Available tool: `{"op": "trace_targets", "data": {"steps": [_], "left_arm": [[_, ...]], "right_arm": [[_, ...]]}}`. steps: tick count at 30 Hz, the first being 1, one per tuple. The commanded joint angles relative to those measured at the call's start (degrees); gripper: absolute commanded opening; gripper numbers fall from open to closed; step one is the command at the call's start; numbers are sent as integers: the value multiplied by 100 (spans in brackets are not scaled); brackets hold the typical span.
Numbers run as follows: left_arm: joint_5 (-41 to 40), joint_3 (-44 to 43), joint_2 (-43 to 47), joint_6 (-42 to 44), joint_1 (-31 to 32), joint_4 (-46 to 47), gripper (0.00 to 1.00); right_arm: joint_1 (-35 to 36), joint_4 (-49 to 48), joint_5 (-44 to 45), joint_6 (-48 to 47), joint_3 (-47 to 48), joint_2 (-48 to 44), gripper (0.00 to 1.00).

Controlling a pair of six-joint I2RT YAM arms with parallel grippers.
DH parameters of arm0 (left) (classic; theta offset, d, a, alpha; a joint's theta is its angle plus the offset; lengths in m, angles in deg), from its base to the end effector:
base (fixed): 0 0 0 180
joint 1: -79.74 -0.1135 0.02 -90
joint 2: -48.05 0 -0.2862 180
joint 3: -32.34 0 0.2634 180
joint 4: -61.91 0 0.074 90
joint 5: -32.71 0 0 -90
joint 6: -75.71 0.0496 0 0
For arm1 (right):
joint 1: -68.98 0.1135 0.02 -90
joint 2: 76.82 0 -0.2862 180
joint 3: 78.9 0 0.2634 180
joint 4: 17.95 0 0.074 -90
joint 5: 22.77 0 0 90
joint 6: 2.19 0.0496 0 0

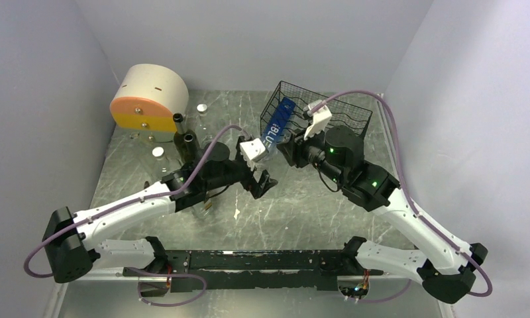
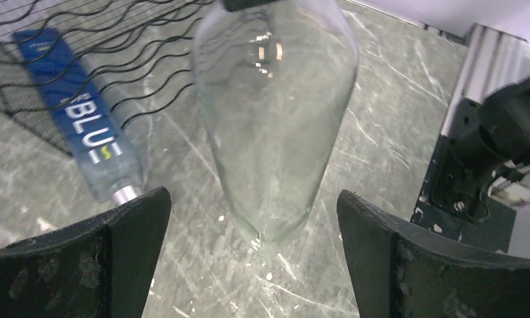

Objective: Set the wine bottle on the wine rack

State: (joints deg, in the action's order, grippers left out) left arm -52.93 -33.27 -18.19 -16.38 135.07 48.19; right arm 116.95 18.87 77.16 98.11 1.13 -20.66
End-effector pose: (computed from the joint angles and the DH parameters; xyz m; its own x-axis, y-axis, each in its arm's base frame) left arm 0.1605 -0.2387 0.3419 -0.1723 0.1852 -0.9675 0.8562 0.5137 -0.0542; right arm 0.1545 0.1586 0.4303 -0.2583 -0.0235 -0.9658 -0.5823 0.8014 0.1362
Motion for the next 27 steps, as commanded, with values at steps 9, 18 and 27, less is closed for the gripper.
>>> {"op": "trace_targets", "data": {"steps": [9,18,27], "left_arm": [[2204,361,-380,-11,-616,1628,99],[3756,839,-223,210,-807,2465,99],[3958,1083,-125,452,-809,2833,88]], "right_arm": [[-9,-43,-864,-533,255,-577,0],[-10,-447,-2126,-1070,145,-774,0],[-11,-766,-2661,-1070,160,-917,0]]}}
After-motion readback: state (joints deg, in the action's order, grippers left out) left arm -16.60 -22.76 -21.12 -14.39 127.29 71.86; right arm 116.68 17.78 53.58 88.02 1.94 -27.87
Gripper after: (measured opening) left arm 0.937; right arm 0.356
